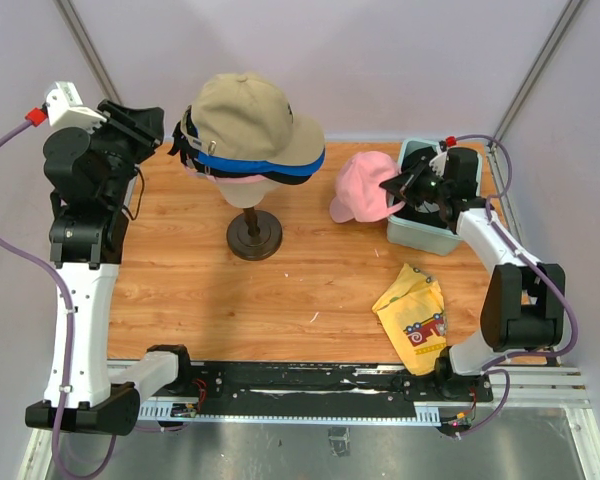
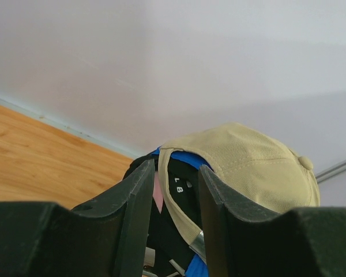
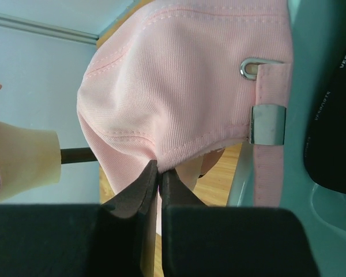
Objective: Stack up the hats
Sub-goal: Pick up the hat from the center of the board.
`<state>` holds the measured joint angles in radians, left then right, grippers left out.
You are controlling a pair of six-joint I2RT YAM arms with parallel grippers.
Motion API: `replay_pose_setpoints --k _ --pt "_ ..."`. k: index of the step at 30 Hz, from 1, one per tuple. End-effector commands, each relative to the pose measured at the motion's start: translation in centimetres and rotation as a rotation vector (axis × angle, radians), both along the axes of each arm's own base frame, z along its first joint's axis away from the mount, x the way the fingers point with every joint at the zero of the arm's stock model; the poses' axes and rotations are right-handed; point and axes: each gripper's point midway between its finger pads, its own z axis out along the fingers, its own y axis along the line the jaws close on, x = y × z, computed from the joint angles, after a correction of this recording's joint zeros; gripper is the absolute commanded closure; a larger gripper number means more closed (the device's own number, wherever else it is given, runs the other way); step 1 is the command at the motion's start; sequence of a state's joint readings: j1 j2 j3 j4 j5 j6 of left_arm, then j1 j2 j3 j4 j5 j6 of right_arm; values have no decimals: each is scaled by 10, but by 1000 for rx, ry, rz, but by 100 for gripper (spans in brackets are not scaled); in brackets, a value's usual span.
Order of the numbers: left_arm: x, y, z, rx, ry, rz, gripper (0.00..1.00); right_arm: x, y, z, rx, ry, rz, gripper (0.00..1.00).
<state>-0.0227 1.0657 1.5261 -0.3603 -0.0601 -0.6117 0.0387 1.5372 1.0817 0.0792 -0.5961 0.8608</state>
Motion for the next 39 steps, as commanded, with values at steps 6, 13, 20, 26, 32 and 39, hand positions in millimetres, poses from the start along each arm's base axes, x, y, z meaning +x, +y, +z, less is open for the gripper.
replay_pose_setpoints --k 6,13,20,26,32,39 --pt "-18 3 31 25 -81 14 58 -1 -1 90 31 -196 28 99" --pt "-25 -8 51 16 -136 -49 57 -15 -1 157 37 -309 29 99" --pt "-31 -27 67 -14 -187 -155 56 -41 -2 224 33 -440 26 99" --pt "-40 -45 83 -22 -247 -261 55 -76 6 292 83 -573 86 99" --pt "-51 -69 105 -29 -312 -415 54 -124 26 374 308 -775 242 99" --pt "-66 -100 123 -54 -380 -638 51 -208 48 473 593 -1032 510 99"
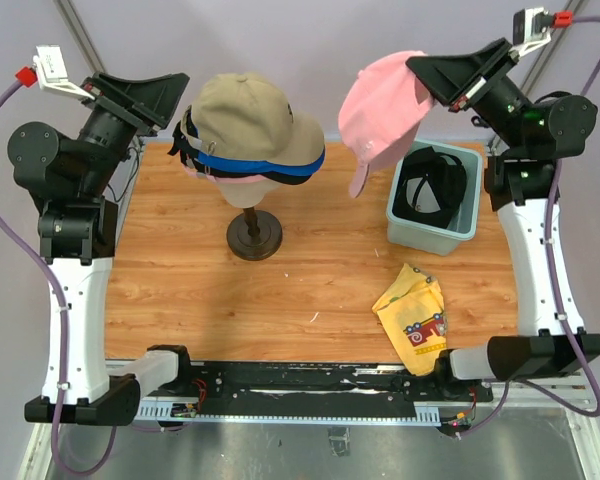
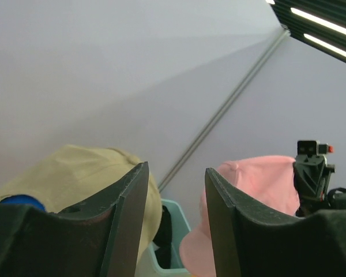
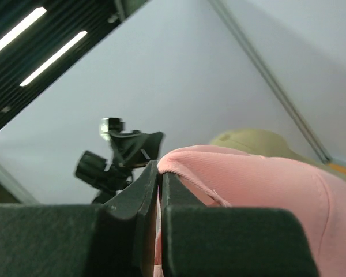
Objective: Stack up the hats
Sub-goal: Pick up the hat from the center of the board, then stack the hat on the hat.
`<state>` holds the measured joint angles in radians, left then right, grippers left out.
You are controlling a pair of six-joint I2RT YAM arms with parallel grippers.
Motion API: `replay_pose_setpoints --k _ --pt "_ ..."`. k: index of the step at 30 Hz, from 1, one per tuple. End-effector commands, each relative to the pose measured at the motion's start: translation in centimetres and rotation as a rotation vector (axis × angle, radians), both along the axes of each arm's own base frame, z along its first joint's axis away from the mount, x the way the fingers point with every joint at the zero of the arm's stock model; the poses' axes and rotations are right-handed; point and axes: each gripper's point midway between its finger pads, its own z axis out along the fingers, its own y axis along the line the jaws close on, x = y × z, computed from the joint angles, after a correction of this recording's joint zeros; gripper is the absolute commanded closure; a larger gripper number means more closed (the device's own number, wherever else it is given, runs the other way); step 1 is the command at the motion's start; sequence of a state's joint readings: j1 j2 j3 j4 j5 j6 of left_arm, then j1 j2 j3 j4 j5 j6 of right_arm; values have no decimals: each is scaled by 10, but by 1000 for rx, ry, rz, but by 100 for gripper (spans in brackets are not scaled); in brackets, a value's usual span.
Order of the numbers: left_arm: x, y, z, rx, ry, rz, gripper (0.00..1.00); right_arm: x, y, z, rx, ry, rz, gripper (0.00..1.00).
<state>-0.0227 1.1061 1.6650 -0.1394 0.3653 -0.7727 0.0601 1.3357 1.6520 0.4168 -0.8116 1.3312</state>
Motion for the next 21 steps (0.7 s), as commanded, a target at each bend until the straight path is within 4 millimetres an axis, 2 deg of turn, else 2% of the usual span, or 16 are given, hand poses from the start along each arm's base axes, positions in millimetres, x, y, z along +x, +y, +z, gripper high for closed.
replay_pose_setpoints --k 1,5,9,11,17,21 --pt "-27 -30 28 -1 -107 -224 50 -104 16 93 161 -317 283 100" --pt "-38 -50 41 -23 -144 -411 48 -139 27 129 276 -389 445 100" --pt "-51 -60 53 -35 -178 -534 46 -170 39 155 374 -431 617 100" --pt "-52 -63 52 -36 -172 -577 44 -185 47 162 412 -442 701 100" --pt "-64 -73 41 -65 -169 -750 38 -197 67 166 499 -412 864 100" --pt "-71 -86 34 -73 -179 -869 37 -203 74 164 535 -396 919 100"
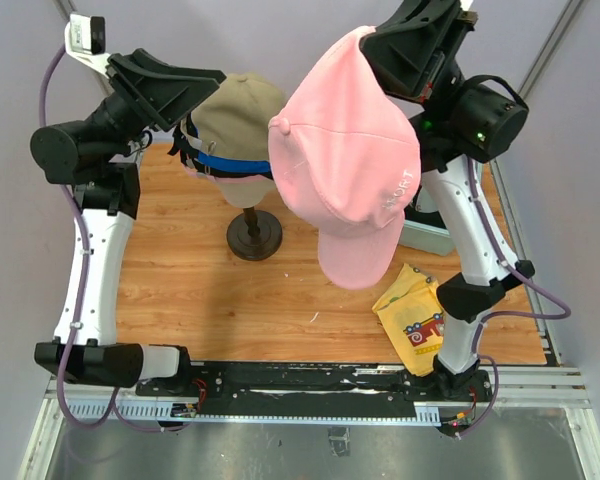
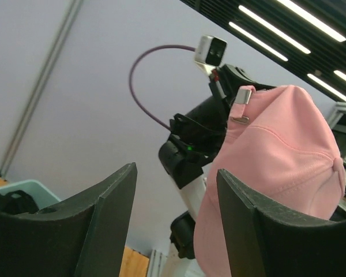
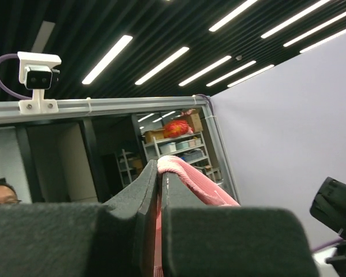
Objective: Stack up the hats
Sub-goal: Stack the hat on the hat.
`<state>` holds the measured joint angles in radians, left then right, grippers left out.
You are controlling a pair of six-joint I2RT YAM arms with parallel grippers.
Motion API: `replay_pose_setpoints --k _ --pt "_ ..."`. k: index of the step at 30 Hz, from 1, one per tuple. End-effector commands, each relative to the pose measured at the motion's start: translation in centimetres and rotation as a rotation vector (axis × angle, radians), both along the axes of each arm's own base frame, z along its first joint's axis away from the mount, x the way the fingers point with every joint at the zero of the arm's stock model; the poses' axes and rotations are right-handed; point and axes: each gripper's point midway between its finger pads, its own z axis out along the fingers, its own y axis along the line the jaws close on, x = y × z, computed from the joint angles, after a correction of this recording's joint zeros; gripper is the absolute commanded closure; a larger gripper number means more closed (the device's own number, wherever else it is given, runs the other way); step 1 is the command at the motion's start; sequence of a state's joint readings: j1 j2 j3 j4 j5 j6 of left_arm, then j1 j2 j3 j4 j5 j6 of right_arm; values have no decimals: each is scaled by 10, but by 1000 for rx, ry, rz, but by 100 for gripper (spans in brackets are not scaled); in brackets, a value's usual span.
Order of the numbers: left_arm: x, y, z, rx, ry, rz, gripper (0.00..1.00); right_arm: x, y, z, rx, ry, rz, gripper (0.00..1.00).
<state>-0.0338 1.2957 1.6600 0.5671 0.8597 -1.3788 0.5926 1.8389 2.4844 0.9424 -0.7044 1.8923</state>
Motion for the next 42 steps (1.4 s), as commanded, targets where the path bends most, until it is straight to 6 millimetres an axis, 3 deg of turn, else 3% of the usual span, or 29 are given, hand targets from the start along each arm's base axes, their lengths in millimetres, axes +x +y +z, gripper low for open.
replay_pose_setpoints --k 1,7,20,25,32,35,42 --pt "-28 -21 -5 21 -62 -200 37 -28 -12 10 90 -15 107 100" --pt "-44 -51 -9 15 -114 -368 35 -40 1 7 88 -9 192 100" --pt "-95 -22 0 -235 -312 -645 22 -37 9 -5 69 5 238 100" --pt "-108 -33 4 -234 -336 -698 12 -28 17 -9 68 24 259 100" --pt "-114 -48 2 -216 -331 -730 9 -23 29 -16 53 42 278 100" --pt "-122 -54 2 -209 -342 -756 1 -21 32 -18 48 47 278 100" --pt "-144 -65 5 -194 -384 -811 2 -8 42 -27 31 78 284 100"
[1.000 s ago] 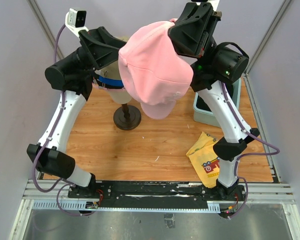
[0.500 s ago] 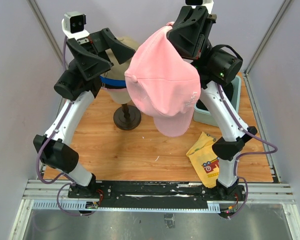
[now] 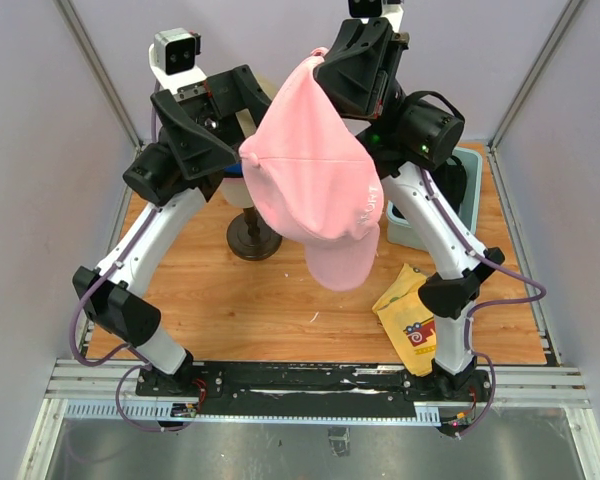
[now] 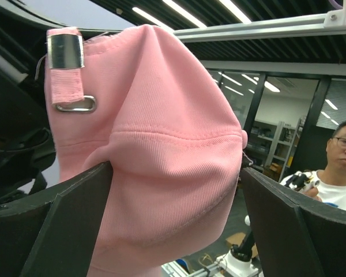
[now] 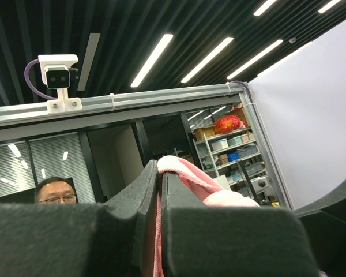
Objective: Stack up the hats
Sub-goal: Stack the hat on the hat.
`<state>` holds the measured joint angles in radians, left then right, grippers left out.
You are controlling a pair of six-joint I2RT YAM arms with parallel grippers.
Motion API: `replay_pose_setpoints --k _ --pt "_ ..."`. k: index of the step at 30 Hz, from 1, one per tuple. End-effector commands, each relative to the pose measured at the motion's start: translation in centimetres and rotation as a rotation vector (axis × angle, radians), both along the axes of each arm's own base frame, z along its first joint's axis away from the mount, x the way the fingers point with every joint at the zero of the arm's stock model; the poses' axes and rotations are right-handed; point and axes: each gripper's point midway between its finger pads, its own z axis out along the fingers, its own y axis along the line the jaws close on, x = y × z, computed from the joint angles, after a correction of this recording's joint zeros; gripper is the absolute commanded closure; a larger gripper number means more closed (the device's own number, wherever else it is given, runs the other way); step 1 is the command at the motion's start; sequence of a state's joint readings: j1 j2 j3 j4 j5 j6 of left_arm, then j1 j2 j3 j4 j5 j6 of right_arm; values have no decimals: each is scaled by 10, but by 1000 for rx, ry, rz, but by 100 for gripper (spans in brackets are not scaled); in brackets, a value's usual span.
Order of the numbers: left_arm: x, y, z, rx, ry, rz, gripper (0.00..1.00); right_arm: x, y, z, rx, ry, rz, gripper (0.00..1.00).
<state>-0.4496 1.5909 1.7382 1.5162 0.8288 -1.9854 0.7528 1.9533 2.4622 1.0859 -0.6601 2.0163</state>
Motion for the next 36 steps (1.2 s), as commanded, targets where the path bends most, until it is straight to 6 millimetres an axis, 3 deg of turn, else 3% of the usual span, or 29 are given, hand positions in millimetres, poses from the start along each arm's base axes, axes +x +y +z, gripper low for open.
replay_pose_setpoints --k 1,11,17,23,27,29,33,36 --pt "-33 5 3 -53 -144 -14 3 -3 -2 -2 33 0 26 100" --pt "-50 14 10 -93 -184 -47 28 20 4 -12 14 43 7 100" --pt "-56 18 15 -109 -205 -60 57 35 7 -21 -1 70 -12 100" --pt "-55 17 13 -109 -208 -66 98 53 7 -29 0 100 -19 99" --pt "-49 15 13 -116 -200 -54 100 67 -1 -34 2 118 -45 99" --pt "-47 14 16 -124 -196 -43 100 74 -8 -36 0 113 -78 92" --pt "-37 12 27 -146 -161 0 99 92 -25 -45 -16 116 -176 64" --pt "-29 15 40 -180 -116 55 100 104 -44 -49 -15 123 -250 51"
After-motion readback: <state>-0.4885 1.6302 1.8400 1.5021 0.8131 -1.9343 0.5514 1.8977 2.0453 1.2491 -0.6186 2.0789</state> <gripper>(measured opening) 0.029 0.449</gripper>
